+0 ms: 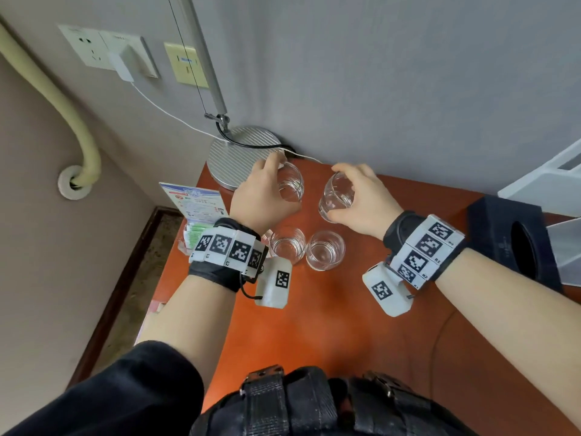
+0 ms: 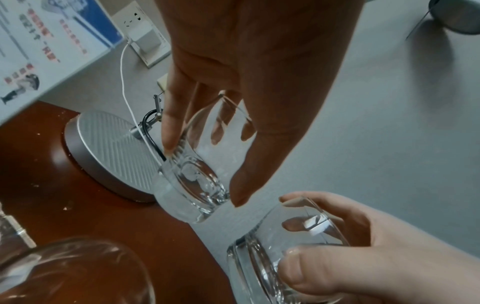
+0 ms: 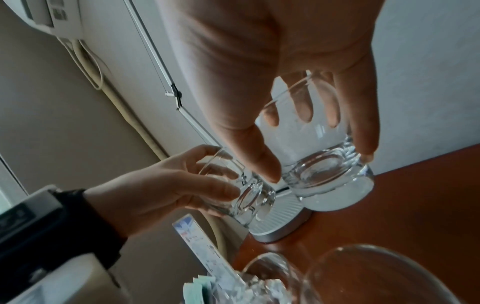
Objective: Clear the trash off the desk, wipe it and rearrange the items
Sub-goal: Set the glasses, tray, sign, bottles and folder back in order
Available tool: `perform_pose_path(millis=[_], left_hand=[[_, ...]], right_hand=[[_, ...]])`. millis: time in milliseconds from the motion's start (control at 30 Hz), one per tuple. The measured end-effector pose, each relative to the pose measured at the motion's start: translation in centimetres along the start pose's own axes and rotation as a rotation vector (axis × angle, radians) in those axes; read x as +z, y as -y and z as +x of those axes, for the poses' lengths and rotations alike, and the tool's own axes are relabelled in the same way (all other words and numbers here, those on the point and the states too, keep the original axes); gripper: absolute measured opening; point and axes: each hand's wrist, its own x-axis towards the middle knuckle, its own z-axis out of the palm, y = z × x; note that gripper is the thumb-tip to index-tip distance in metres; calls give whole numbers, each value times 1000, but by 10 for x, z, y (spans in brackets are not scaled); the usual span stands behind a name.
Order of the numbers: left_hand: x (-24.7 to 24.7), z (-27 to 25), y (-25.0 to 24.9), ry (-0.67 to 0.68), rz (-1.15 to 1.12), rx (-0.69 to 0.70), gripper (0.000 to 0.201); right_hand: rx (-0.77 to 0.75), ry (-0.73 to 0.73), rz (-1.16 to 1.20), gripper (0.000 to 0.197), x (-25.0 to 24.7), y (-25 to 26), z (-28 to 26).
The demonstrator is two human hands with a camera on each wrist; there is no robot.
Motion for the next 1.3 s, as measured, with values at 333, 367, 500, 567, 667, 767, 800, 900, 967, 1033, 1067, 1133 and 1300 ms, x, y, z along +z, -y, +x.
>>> perform_pose_path(millis=[333,367,500,567,667,767,800,900,967,1033,1067,1133,1300], left_hand=[[41,45,23,212,78,-2,79],[44,47,23,244,82,5,79],[55,57,25,364,123,35,80],[59,60,27,411,164,43,77],[64,62,28,460,192,47,75],[66,64,28,490,192,45,73],[67,65,28,501,193,45,74],[68,65,29,505,191,49,76],[68,66,30,502,181,49,76],[67,67,30,508,177,51,76],[67,67,30,514,179,54,77],[66,68,30,528,177,53,78],[66,68,33,559,164,50,79]], right_hand=[[28,152,-87,77,35,-23,39],[43,163,-79,78,38,-25,40],[110,208,-43,77,49,-33,44],[133,228,-37,75,54,-35,43],[165,248,-30,74,59,-38,42],[202,266,-5,74,61,-40,44],[212,271,3,73,61,-41,44],[215,268,6,71,62,-40,44],[211,263,0,71,63,-40,43],[211,263,-4,71,64,-40,41],[211,266,-3,71,64,-41,41],[212,276,3,70,64,-40,40],[199,288,3,70,65,-38,35]])
